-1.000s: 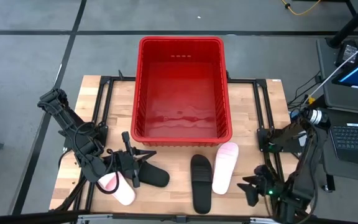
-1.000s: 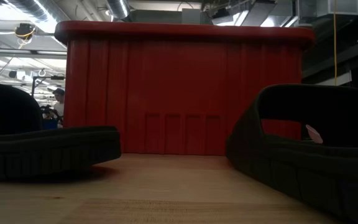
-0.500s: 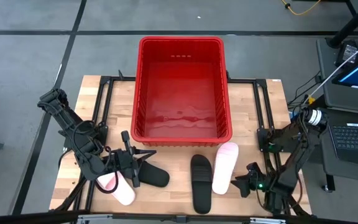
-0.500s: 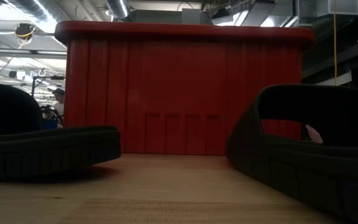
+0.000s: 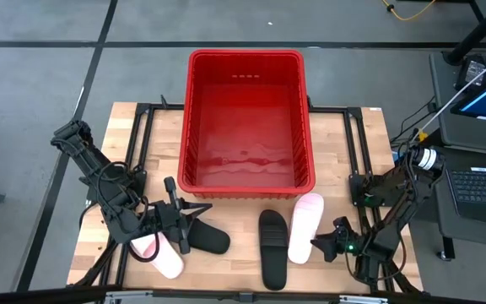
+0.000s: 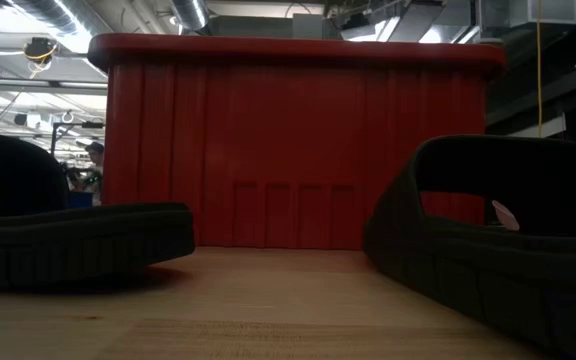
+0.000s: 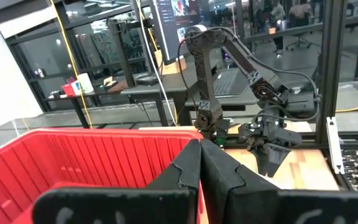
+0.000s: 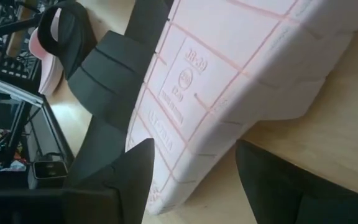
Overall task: Pick and place slides into bin
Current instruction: Put the right pink slide into the bin
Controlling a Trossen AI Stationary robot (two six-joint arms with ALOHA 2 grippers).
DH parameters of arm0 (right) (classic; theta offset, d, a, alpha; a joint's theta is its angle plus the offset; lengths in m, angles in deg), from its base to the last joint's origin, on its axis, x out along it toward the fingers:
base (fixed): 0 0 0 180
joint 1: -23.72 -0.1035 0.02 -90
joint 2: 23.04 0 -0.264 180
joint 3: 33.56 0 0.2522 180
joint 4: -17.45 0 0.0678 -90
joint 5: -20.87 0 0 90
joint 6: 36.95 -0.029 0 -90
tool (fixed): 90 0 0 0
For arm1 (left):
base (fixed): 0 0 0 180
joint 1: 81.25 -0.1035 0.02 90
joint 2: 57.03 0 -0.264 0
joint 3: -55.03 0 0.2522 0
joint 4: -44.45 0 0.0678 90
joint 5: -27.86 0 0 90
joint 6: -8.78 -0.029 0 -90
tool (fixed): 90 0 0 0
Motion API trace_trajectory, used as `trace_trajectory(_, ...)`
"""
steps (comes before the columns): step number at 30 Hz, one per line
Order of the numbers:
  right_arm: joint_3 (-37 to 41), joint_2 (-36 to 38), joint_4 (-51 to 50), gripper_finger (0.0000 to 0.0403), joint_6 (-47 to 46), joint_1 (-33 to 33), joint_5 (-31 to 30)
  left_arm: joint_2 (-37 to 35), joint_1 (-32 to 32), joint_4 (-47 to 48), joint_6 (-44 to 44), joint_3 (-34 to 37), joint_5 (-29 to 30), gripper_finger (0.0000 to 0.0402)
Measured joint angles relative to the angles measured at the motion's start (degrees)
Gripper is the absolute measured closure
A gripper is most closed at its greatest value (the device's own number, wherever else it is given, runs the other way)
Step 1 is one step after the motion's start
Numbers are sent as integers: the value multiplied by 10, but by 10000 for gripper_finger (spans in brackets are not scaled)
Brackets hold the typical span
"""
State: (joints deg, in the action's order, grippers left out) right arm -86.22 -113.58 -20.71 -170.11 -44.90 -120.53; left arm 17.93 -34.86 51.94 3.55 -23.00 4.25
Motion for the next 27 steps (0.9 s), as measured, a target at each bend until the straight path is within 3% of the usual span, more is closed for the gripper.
trace_trajectory(8,0,0,3,178,2,2,47,0,0,0,0,0,0,399)
trace_trajectory(27,0,-13,6,177,31,39,48,0,0,0,16,0,0,397)
